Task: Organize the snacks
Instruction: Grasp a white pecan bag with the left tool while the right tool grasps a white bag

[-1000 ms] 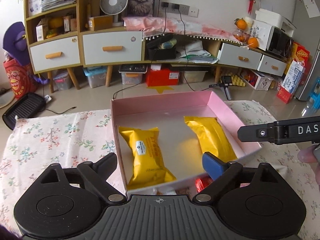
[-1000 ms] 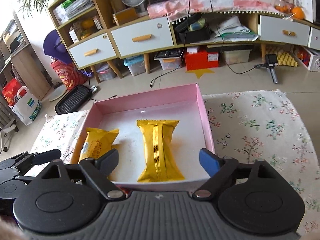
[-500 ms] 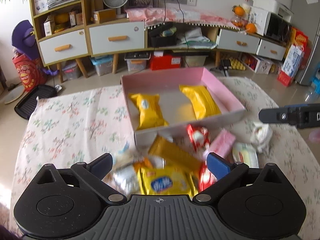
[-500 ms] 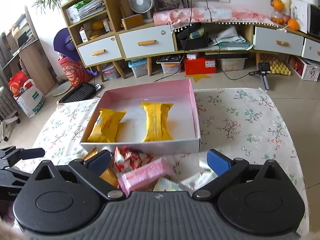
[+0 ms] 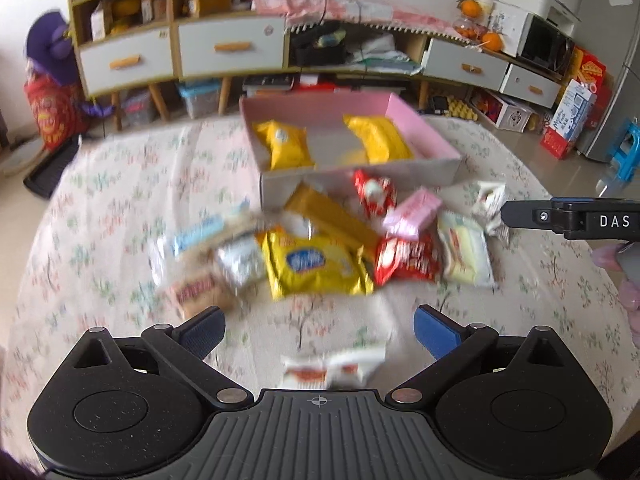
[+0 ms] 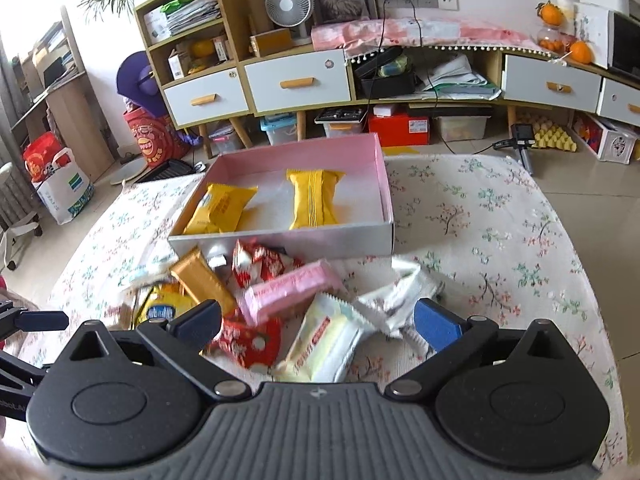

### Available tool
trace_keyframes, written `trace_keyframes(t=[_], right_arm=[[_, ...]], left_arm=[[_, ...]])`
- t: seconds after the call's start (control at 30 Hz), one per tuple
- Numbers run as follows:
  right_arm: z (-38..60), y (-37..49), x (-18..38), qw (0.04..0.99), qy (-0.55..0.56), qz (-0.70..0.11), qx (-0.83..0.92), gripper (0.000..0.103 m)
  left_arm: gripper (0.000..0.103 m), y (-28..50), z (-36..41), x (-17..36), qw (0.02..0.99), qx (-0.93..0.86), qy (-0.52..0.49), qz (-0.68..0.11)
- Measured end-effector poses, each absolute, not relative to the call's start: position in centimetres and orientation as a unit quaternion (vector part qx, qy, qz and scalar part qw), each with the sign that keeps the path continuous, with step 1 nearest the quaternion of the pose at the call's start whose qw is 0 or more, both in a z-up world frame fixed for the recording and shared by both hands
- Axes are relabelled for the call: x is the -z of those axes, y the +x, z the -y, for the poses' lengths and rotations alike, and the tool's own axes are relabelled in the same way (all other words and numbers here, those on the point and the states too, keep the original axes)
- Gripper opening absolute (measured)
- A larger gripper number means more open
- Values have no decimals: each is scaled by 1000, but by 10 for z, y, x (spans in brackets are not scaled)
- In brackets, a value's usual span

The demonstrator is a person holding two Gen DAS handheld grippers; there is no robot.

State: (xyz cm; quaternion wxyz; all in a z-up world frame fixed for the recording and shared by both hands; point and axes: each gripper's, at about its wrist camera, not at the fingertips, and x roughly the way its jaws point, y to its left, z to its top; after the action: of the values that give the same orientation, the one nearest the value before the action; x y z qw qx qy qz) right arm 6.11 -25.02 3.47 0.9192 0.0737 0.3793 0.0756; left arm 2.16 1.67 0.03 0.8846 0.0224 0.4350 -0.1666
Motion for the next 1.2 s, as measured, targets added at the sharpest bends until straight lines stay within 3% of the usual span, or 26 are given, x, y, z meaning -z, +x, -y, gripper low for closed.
trace_keyframes(t=[0.7, 0.9, 1.07, 1.2], right_arm=[[234, 64, 13, 902, 39, -428, -43, 103], [231, 73, 25, 894, 30, -447, -32, 100], [230, 77, 32, 890, 28, -455, -31, 94], [226, 77, 32, 893, 28, -449, -33, 91]], left_arm=[[96, 15, -36, 46, 842, 200, -21, -501], [79, 18, -36, 51, 836, 201, -24, -510], [52, 18, -33, 50, 841, 206, -19, -501], [47, 20, -30, 49, 843, 203, -16, -497]])
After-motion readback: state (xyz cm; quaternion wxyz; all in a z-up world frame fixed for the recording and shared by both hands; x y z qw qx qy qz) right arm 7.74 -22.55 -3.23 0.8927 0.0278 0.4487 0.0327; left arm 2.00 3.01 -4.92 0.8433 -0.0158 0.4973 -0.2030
